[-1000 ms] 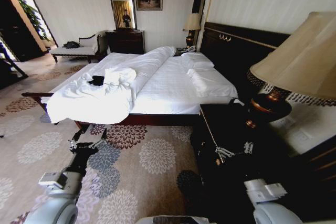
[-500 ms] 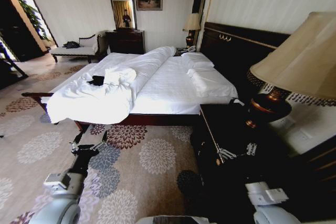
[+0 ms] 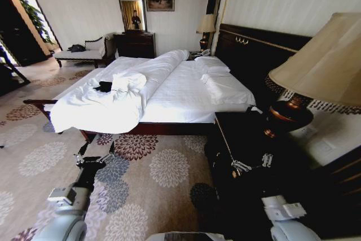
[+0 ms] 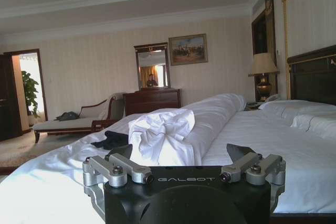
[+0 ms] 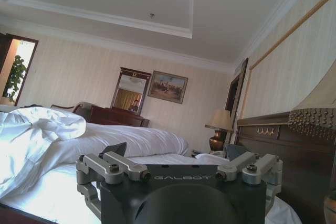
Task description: Fold the clothes on the bed.
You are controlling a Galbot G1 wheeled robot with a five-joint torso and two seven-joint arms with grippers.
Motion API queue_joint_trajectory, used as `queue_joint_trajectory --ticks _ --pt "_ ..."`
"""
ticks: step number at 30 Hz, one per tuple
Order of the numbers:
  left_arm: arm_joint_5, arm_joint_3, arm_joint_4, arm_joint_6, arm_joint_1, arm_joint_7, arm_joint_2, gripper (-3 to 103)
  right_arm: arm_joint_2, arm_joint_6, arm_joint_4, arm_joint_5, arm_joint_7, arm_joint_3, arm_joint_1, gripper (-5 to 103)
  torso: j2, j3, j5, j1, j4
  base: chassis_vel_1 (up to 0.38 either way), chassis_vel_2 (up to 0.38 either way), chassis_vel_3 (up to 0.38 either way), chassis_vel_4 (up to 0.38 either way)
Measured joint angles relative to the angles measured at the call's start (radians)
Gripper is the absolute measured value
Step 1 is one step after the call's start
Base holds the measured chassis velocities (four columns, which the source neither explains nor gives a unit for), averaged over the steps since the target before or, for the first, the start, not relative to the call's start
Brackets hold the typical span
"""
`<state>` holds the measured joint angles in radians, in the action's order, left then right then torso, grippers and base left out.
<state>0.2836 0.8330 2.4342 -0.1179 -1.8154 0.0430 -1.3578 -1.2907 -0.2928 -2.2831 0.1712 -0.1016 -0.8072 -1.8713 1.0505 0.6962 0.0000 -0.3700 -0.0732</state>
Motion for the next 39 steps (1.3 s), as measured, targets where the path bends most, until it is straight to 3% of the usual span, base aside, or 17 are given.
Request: queue_joint_trajectory --ticks 39 --pt "-0.003 -0.013 -0.01 0.016 -0.001 0.003 -0.004 100 -0.005 -0.003 0.012 0.009 0.002 0.006 0.008 100 0.0 0.0 0.0 0.0 0.0 0.0 0.0 0.0 0.0"
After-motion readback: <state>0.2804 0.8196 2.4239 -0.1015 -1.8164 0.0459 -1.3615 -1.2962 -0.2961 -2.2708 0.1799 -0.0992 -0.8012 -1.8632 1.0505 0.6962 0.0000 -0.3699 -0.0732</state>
